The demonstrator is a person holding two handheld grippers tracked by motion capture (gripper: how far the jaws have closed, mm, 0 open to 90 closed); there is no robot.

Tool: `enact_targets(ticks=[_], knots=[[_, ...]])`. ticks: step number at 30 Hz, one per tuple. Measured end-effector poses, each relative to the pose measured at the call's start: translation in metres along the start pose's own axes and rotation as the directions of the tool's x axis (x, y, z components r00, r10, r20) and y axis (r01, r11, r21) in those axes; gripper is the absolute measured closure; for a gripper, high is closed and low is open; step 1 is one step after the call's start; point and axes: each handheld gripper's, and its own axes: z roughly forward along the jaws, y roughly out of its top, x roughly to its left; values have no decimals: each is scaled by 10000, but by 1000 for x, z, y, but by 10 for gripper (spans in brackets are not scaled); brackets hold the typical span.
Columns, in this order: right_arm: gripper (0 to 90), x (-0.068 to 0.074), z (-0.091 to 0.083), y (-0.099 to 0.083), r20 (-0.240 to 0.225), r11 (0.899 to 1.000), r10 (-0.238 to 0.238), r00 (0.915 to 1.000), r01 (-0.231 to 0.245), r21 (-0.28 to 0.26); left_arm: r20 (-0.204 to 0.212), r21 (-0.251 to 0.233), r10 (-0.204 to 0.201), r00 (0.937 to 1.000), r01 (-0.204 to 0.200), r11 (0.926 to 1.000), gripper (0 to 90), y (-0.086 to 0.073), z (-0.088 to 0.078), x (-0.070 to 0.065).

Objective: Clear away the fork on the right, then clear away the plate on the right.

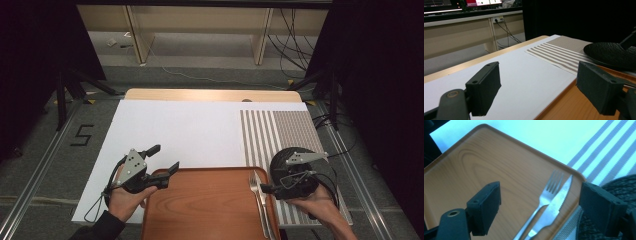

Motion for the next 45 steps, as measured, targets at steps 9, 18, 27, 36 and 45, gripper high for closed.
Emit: enact_targets(ticks=[9, 18, 27, 36, 45], knots=[[190, -12, -8, -3, 262, 9990, 359, 9990, -352, -280, -31, -29, -105, 9999, 105, 9999, 187, 0, 0, 0], [190, -25, -17, -9, 515, 9963, 728, 9960, -703, -486, 67, -13, -177, 9998, 177, 9998, 179, 0, 0, 0], [194, -31, -23, -11, 595, 9924, 1070, 9925, -1030, -666, 5, -56, -329, 9995, 329, 9994, 171, 0, -2, 1], [195, -42, -31, -19, 995, 9887, 1352, 9858, -1277, -780, 22, -78, -441, 9990, 441, 9990, 169, 1, -1, 2], [197, -52, -47, -29, 1416, 9763, 2007, 9694, -1860, -1101, 143, -50, -363, 9992, 363, 9993, 169, 0, 0, 1]])
